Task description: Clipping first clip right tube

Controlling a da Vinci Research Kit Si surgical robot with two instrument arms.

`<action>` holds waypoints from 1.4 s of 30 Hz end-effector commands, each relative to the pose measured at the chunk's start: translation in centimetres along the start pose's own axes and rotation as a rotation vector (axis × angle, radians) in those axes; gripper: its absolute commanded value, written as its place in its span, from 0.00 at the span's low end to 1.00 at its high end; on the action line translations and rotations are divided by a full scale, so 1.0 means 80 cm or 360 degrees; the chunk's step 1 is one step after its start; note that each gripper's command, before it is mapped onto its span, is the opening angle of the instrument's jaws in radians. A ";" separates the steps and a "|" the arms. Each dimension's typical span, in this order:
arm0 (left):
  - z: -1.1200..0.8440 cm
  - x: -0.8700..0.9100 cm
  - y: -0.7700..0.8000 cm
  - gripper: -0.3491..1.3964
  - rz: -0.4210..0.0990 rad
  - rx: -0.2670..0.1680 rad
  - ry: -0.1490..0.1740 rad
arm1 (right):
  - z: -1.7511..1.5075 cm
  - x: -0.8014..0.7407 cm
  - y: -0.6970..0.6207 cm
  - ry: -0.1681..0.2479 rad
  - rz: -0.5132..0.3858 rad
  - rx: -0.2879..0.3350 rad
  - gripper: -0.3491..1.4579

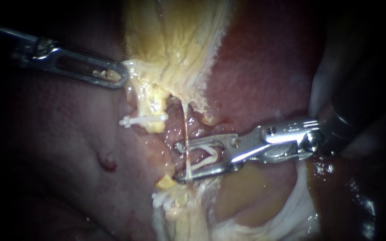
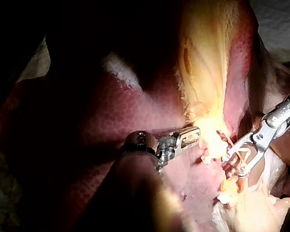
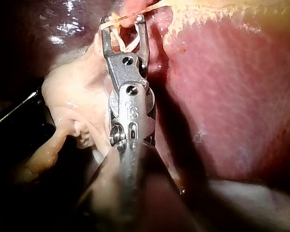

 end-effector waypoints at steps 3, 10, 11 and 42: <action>0.0000 0.0000 0.0000 0.00 0.0000 0.0000 0.0000 | 0.0000 0.0000 0.0001 0.0000 0.0000 -0.0001 0.39; 0.0000 0.0000 0.0000 0.00 0.0000 0.0000 0.0000 | -0.0004 -0.0002 0.0002 0.0000 0.0000 0.0000 0.40; 0.0000 0.0000 0.0000 0.00 0.0000 0.0000 0.0000 | -0.0005 -0.0002 0.0002 0.0000 0.0000 0.0006 0.40; -0.0001 0.0001 0.0000 0.00 0.0000 0.0000 0.0000 | -0.0047 -0.0021 0.0015 0.0002 -0.0002 -0.0005 0.39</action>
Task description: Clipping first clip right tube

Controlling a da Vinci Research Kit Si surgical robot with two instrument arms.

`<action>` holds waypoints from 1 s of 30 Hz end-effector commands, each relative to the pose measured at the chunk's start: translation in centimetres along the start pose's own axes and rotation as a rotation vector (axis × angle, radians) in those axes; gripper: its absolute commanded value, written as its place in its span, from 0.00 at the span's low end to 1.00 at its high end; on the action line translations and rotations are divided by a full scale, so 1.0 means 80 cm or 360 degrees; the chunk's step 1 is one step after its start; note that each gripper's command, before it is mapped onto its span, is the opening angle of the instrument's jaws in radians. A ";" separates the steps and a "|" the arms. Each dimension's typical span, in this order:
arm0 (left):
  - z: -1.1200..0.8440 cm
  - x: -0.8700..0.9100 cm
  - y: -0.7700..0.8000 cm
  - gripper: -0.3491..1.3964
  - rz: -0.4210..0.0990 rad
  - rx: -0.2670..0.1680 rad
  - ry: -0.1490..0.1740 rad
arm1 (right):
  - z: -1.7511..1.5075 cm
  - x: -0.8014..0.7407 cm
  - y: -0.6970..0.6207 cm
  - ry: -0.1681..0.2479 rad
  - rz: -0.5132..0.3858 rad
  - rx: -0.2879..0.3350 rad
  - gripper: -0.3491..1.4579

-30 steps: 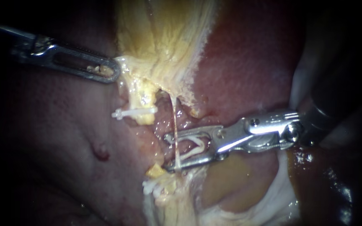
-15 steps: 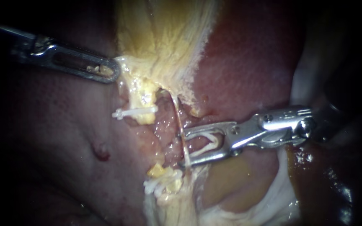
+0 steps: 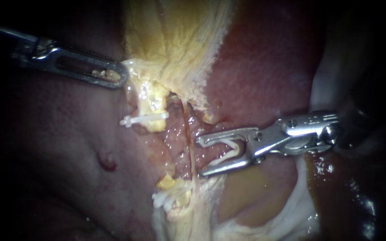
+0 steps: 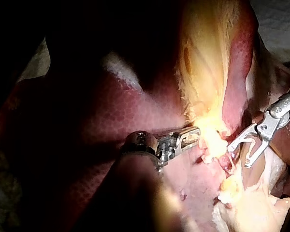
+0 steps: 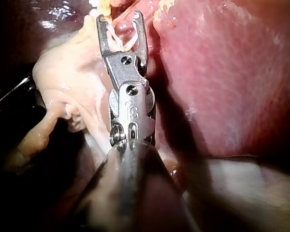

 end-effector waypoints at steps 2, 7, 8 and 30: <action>0.0000 0.0000 0.0000 0.00 0.0000 0.0000 0.0000 | 0.0003 0.0000 0.0001 -0.0002 0.0001 -0.0002 0.39; 0.0000 0.0000 -0.0001 0.00 0.0000 -0.0001 0.0000 | 0.0013 -0.0001 0.0004 -0.0002 -0.0001 -0.0007 0.40; 0.0000 0.0000 -0.0001 0.00 0.0000 -0.0001 -0.0001 | 0.0016 -0.0001 0.0005 -0.0002 -0.0001 -0.0014 0.40; 0.0000 0.0000 -0.0002 0.00 0.0000 -0.0001 -0.0001 | 0.0053 -0.0018 0.0012 -0.0014 0.0028 0.0009 0.41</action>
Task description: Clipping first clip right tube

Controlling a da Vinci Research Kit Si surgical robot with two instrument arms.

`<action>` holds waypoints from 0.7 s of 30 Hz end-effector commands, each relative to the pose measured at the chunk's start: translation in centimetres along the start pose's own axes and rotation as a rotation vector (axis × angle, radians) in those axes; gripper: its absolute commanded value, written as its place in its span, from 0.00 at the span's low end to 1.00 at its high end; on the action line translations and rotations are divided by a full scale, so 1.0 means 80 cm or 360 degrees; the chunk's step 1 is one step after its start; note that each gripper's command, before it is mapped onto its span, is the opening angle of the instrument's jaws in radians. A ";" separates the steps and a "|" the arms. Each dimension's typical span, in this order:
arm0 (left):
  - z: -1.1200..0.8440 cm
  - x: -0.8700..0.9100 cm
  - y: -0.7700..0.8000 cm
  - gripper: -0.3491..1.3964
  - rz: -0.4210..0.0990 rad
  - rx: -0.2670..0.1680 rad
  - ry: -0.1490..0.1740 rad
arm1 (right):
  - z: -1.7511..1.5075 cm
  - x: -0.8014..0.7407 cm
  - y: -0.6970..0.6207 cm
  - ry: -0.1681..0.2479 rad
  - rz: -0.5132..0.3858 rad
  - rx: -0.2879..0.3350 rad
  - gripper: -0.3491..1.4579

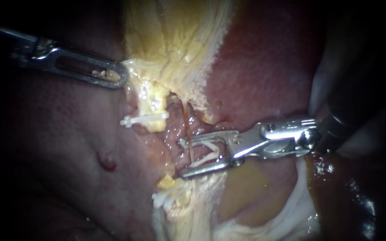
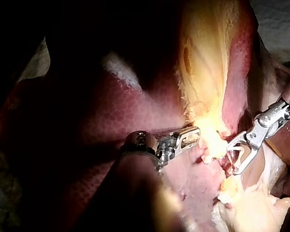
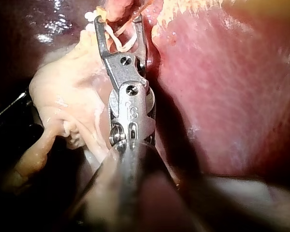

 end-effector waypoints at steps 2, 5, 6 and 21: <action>0.0000 0.0000 0.0000 0.00 0.0000 0.0000 0.0000 | 0.0005 -0.0002 -0.0001 -0.0002 0.0009 0.0004 0.41; 0.0001 0.0000 0.0000 0.00 0.0000 -0.0001 0.0000 | 0.0011 -0.0006 -0.0002 -0.0006 0.0012 0.0016 0.41; 0.0001 0.0000 0.0000 0.00 0.0000 -0.0001 0.0000 | 0.0012 -0.0007 -0.0003 -0.0007 0.0020 0.0019 0.41; 0.0001 0.0000 0.0000 0.00 0.0000 -0.0001 0.0000 | 0.0021 -0.0008 -0.0011 -0.0004 0.0030 0.0071 0.41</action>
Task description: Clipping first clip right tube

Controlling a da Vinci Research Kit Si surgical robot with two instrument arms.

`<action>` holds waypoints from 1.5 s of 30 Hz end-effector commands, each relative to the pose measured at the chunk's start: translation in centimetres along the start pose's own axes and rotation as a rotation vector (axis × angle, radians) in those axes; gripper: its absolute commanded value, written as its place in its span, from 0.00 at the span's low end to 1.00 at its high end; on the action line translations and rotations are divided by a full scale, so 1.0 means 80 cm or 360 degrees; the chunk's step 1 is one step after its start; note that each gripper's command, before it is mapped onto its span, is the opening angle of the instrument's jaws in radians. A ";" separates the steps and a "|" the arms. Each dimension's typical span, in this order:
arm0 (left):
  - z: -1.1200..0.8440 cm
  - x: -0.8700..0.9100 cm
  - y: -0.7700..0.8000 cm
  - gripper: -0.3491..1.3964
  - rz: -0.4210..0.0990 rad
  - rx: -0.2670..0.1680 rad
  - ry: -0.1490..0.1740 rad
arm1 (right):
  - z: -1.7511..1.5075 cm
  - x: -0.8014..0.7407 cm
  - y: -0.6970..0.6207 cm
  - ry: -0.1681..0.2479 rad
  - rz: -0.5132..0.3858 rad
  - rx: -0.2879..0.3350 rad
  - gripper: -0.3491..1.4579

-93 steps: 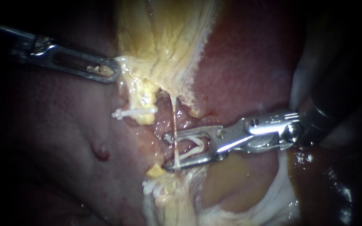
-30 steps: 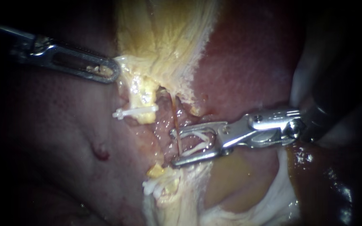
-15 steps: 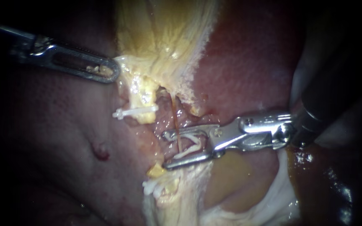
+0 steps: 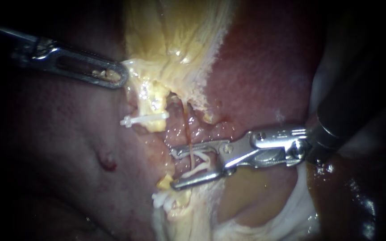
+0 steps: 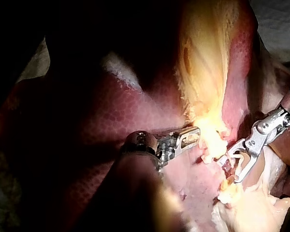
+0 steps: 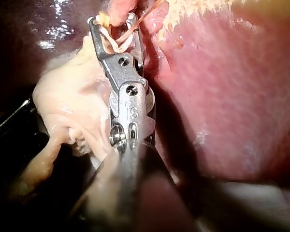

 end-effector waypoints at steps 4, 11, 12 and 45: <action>0.0000 0.0000 0.0000 0.00 0.0000 0.0000 0.0000 | 0.0001 0.0002 -0.0004 0.0000 0.0007 -0.0001 0.41; 0.0000 0.0000 0.0000 0.00 0.0000 0.0000 0.0000 | 0.0001 0.0004 -0.0011 0.0004 0.0005 0.0006 0.41; 0.0000 0.0000 0.0000 0.00 0.0000 0.0000 0.0000 | 0.0000 0.0005 -0.0013 0.0008 0.0005 0.0008 0.41; 0.0000 0.0000 0.0001 0.00 0.0000 0.0001 0.0001 | -0.0005 0.0045 -0.0055 0.0150 0.0062 0.0190 0.41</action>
